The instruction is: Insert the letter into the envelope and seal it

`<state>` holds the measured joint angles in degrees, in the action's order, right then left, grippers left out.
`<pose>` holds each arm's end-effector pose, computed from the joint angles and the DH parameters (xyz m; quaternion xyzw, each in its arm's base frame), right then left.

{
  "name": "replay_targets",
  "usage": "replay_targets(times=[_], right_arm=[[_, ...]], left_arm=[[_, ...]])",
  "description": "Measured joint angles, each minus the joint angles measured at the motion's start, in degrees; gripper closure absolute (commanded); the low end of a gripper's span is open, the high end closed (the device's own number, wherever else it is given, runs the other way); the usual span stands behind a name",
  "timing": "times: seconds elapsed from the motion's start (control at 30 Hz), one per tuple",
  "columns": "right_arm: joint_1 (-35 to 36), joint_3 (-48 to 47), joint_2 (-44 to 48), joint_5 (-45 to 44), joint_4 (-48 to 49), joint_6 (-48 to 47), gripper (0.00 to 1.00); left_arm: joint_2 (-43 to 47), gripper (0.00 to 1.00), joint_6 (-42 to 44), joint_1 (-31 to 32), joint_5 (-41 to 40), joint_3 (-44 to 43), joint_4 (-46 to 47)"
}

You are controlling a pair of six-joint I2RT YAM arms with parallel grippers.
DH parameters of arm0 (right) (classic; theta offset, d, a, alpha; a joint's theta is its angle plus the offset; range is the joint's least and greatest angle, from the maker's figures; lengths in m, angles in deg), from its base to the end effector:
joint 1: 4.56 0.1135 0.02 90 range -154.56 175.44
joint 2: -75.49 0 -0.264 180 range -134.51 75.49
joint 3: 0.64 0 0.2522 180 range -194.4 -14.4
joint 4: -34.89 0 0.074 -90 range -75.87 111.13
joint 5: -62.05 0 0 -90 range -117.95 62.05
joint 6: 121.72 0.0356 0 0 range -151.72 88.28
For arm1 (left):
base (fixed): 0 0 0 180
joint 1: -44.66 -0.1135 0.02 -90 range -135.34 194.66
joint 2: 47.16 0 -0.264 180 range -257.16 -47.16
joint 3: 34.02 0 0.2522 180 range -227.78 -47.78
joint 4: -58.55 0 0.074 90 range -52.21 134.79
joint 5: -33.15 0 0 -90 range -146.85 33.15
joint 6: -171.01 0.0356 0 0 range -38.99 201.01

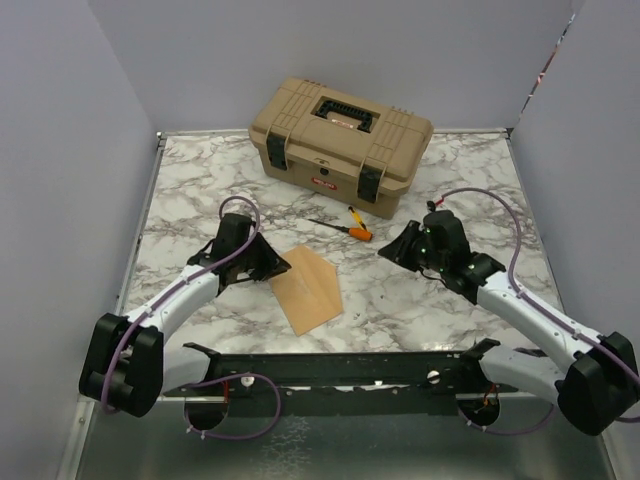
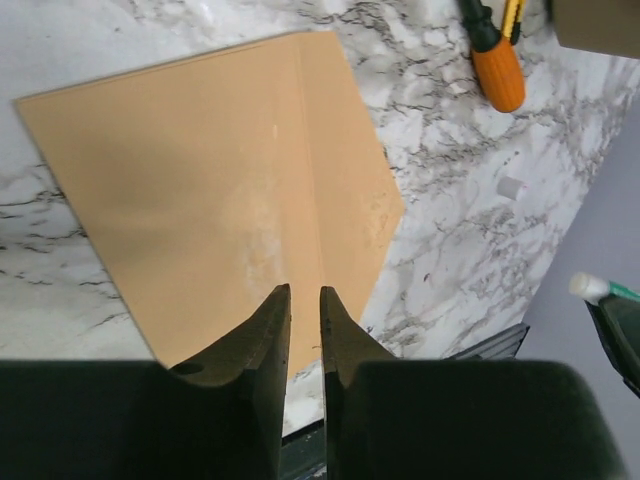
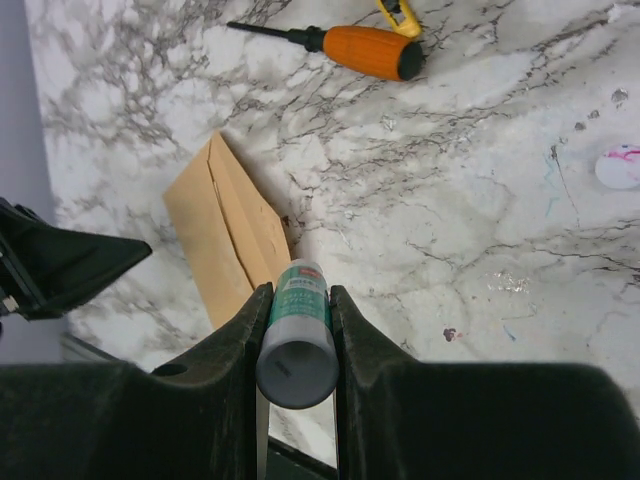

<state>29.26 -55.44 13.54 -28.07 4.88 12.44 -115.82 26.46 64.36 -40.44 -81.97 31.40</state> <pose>0.1940 0.1299 0.2489 0.0812 0.8919 0.2792 0.3464 0.2154 -0.0878 0.1900 -0.2276 0.8966 -0.3209 0.2033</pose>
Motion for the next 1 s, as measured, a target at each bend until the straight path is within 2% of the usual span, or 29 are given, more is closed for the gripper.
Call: replay_targets(times=[0.1,0.2,0.4,0.5,0.67,0.8,0.93,1.0], right_arm=[[-5.9,4.3,0.3,6.4,5.0,6.6,1.0],[-9.0,8.9,-4.5,12.9,12.0,13.8,1.0],[-9.9,9.0,-19.0,21.5,25.1,24.9,1.0],[-10.2,9.3,-23.5,23.5,33.9,30.4,0.95],[-10.7,9.3,-32.4,26.6,44.4,37.9,0.81],[-10.7,9.3,-36.0,27.1,48.0,41.2,0.69],[-10.7,9.3,-36.4,27.3,48.9,42.4,0.4],[-10.7,9.3,-36.0,27.0,48.0,42.4,0.33]], left_arm=[[0.0,0.73,0.8,-0.1,1.7,-1.1,0.0],[-0.1,0.71,1.9,-0.1,2.6,-1.7,-0.4],[-0.3,0.64,4.2,-0.2,2.7,-1.9,-2.5],[-0.3,0.58,5.6,-0.2,2.6,-1.9,-3.5],[0.2,0.42,7.0,-0.3,2.0,-1.9,-5.3],[1.3,0.35,7.7,-0.3,1.5,-1.9,-6.3],[2.4,0.32,8.3,-0.5,0.6,-1.9,-6.8],[2.7,0.31,8.4,-0.5,0.3,-1.9,-7.1]])
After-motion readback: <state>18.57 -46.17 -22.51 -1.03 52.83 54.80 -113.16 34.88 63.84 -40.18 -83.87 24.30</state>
